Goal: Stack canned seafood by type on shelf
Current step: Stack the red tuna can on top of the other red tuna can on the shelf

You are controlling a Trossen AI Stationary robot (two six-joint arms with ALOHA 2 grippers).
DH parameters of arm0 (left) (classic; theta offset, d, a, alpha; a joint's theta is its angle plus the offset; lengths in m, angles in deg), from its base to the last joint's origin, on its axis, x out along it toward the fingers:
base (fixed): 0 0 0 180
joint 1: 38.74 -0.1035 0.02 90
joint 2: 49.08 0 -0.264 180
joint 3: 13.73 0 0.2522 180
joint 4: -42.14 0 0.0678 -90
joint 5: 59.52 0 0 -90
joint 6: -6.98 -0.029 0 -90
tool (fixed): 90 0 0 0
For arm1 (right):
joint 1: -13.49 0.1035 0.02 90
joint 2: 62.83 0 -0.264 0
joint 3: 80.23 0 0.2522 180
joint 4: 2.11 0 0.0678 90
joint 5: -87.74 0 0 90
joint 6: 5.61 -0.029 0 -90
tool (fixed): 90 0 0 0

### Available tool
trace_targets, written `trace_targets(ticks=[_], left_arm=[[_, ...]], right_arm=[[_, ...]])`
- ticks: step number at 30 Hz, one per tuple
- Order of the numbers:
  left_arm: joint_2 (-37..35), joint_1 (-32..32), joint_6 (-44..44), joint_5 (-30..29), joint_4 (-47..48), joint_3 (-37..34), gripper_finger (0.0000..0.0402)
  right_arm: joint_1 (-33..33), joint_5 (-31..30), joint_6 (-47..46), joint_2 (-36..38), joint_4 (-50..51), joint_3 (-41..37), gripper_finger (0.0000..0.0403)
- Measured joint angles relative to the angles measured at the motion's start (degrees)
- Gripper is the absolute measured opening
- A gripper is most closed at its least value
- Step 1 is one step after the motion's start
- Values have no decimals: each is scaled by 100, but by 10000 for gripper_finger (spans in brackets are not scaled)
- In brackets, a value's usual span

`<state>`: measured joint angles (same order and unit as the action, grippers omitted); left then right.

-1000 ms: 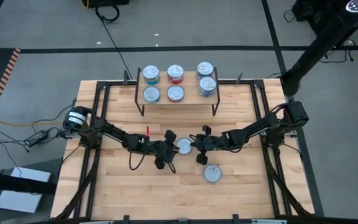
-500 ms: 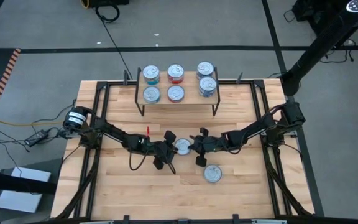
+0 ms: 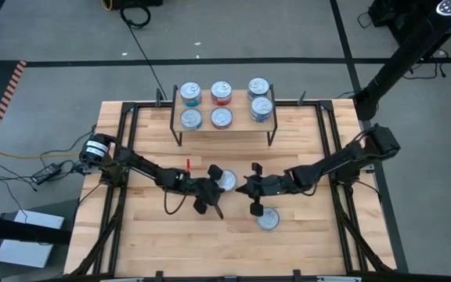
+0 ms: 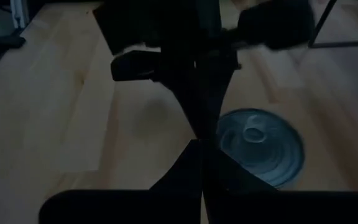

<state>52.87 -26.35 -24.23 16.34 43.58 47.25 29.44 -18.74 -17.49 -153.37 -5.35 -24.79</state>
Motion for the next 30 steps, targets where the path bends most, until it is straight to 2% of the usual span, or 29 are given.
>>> trace_targets(ticks=[8,10,14,18,24,27,30], left_arm=[[0,2,615,529,1128,730,1],[-47,2,753,817,1224,805,1],[-247,-62,1006,1511,1190,793,1],[-466,-157,1170,1768,1005,705,0],[-614,-329,1704,2646,553,675,0],[-614,-415,2069,3131,426,675,0],[-614,-457,2260,3307,334,675,0]], right_arm=[[492,-703,-202,728,707,23,16],[642,-915,-205,861,813,23,19],[889,-1139,-199,1000,944,27,20],[1024,-1377,-206,1002,980,27,19],[1021,-1424,-403,1002,969,29,20],[1018,-1562,-467,994,1001,28,29],[1042,-1706,-447,864,973,30,50]])
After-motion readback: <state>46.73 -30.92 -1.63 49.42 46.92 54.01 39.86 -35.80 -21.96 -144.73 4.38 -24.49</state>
